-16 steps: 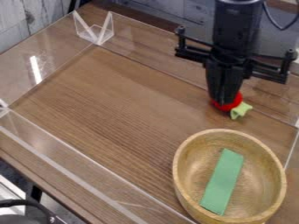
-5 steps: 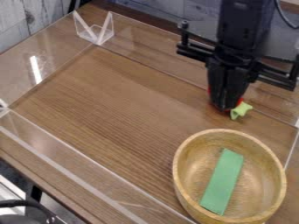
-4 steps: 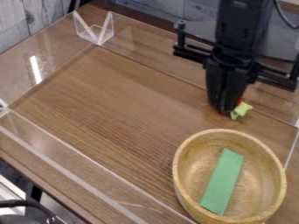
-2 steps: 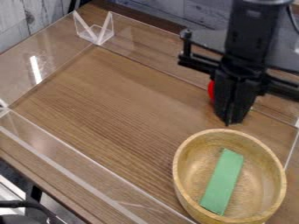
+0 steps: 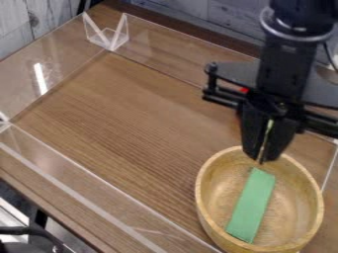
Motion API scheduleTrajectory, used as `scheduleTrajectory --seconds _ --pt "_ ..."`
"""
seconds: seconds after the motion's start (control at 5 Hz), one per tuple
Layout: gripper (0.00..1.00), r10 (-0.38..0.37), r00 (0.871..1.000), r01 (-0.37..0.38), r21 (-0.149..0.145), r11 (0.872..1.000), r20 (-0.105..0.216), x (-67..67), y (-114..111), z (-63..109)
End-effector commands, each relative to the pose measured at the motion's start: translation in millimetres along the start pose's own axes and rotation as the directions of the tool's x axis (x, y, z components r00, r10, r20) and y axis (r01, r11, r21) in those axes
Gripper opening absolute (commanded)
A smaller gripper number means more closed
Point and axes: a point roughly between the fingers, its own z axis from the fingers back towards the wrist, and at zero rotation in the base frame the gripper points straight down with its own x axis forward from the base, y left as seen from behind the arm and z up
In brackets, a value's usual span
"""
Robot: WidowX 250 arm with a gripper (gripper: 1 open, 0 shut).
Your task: Remove the green block from the brown bowl and put it on the table
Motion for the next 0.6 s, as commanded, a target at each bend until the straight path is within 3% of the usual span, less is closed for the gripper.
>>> scheduleTrajectory --seconds 0.0,0.2,0.4 --pt "0.00 0.014 1.000 -0.014 -0.025 1.000 0.007 -1.3 -1.4 -12.6" --pt "0.00 0.005 1.000 -0.005 -0.034 0.999 0.004 -2.9 -1.1 -41.4" --pt "0.00 -0.005 1.000 0.005 -0.043 0.999 -0.009 0.2 -6.3 -58.4"
